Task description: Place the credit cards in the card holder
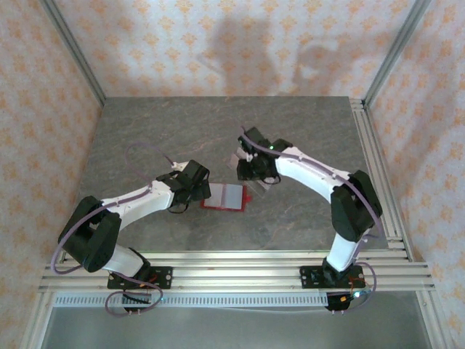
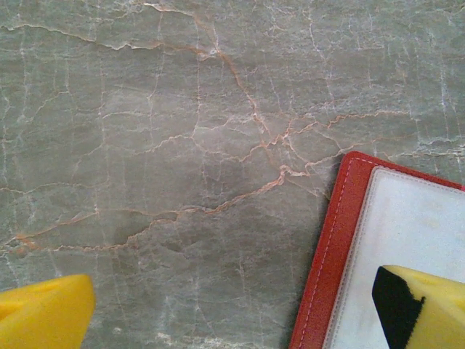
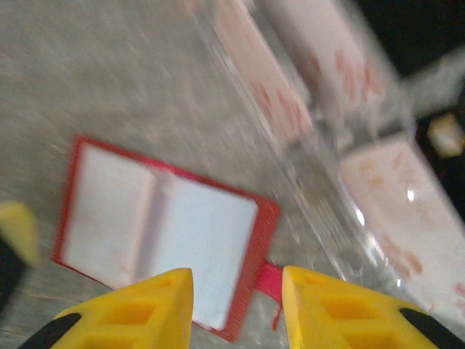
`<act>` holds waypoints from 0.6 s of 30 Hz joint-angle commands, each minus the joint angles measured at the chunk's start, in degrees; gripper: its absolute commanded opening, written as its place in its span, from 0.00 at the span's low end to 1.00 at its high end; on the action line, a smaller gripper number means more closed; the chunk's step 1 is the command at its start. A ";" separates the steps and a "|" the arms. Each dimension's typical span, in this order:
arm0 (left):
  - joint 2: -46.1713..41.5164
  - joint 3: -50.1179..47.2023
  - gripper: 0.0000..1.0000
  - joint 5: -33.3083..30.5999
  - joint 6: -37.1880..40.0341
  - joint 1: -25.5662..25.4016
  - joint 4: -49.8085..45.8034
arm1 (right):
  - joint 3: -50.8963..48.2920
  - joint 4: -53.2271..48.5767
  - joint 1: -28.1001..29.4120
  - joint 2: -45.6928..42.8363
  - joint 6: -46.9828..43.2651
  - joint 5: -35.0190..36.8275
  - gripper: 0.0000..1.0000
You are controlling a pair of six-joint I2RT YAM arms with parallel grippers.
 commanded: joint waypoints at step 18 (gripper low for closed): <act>-2.11 2.05 1.00 -10.01 1.98 1.63 -1.16 | 24.57 -12.59 -1.31 20.90 -15.81 6.55 0.37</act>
